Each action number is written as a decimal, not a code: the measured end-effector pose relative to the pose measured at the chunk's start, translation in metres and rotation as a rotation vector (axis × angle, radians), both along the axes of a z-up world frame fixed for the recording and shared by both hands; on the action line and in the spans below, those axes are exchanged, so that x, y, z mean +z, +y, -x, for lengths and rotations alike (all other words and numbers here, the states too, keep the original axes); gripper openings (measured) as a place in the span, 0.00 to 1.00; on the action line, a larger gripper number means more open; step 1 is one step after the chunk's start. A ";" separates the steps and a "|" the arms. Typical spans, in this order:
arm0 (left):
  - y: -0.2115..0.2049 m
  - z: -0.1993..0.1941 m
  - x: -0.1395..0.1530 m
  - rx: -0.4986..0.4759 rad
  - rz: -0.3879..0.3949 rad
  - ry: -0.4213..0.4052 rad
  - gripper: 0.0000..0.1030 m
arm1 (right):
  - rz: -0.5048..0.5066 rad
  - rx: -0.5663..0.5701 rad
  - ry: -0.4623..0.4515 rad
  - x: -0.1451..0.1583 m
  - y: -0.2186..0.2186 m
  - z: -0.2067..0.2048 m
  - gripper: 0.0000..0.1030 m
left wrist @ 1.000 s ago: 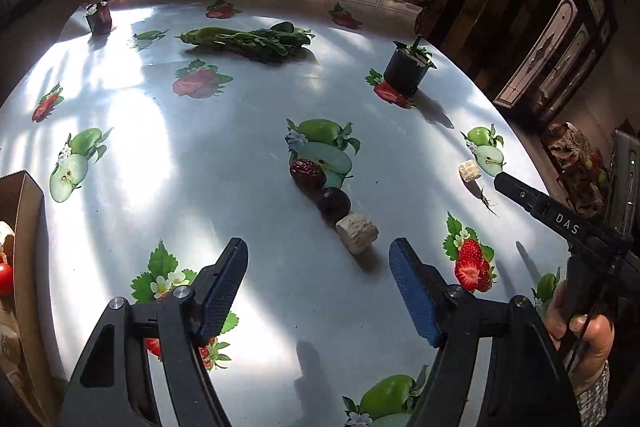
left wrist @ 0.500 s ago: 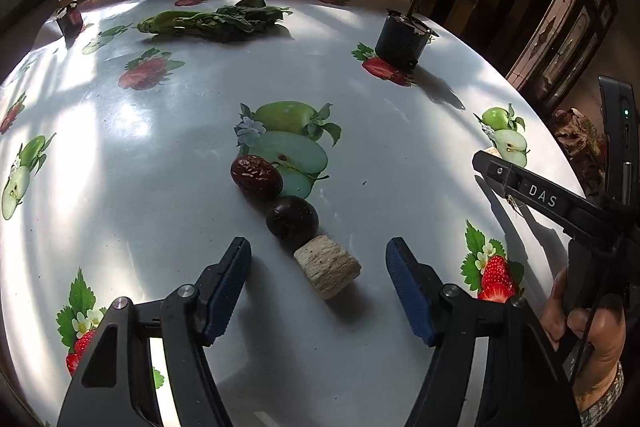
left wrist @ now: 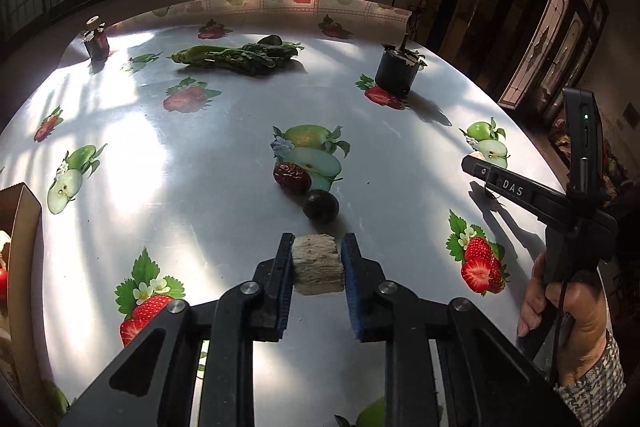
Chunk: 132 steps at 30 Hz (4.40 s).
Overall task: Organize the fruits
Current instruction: 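Lower the bread piece into the box with the left tool while the right tool releases its bread, then move both open tools back toward the red date and dark plum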
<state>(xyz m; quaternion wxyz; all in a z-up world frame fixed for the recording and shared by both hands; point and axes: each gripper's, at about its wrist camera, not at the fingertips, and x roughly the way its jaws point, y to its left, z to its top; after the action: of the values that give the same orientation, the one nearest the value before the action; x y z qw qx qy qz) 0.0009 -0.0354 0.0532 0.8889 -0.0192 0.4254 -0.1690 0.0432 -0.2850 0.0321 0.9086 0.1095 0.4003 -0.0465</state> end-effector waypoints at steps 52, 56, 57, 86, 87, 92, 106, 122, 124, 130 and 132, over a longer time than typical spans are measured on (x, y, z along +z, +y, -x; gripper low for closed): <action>0.356 0.151 0.016 0.730 -0.108 -0.053 0.60 | 0.016 0.947 0.046 0.008 0.468 0.148 0.29; 0.339 0.157 0.034 0.765 -0.238 -0.135 0.80 | -0.054 0.873 -0.017 0.024 0.436 0.159 0.48; 0.334 0.157 0.037 0.765 -0.267 -0.151 0.83 | -0.063 0.848 -0.031 0.026 0.427 0.161 0.53; 0.240 0.160 0.058 0.584 -0.346 -0.198 0.84 | -0.164 0.606 -0.054 0.032 0.323 0.177 0.62; 0.238 0.161 0.057 0.580 -0.347 -0.197 0.84 | -0.163 0.605 -0.055 0.032 0.322 0.177 0.62; 0.226 0.152 0.070 0.521 -0.347 -0.209 0.84 | -0.162 0.599 -0.045 0.031 0.312 0.176 0.62; 0.136 0.067 0.094 0.196 -0.141 -0.173 0.84 | 0.008 0.249 -0.004 0.060 0.137 0.108 0.62; 0.130 -0.020 0.026 0.187 0.074 0.052 0.84 | 0.036 0.309 0.077 -0.014 0.173 -0.011 0.35; 0.119 -0.033 0.019 0.171 0.088 0.067 0.84 | 0.038 0.298 0.067 -0.013 0.171 -0.009 0.25; 0.069 -0.068 -0.005 0.102 0.068 0.116 0.84 | 0.004 0.188 0.080 -0.011 0.130 0.010 0.25; 0.051 -0.077 -0.013 0.081 0.052 0.117 0.84 | 0.023 0.149 0.079 -0.009 0.117 0.021 0.25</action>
<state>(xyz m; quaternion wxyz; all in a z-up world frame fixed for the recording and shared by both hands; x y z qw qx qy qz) 0.0783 0.0155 0.0406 0.8677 -0.0695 0.4710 -0.1426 0.0224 -0.1677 0.0232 0.8942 0.0673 0.4424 0.0122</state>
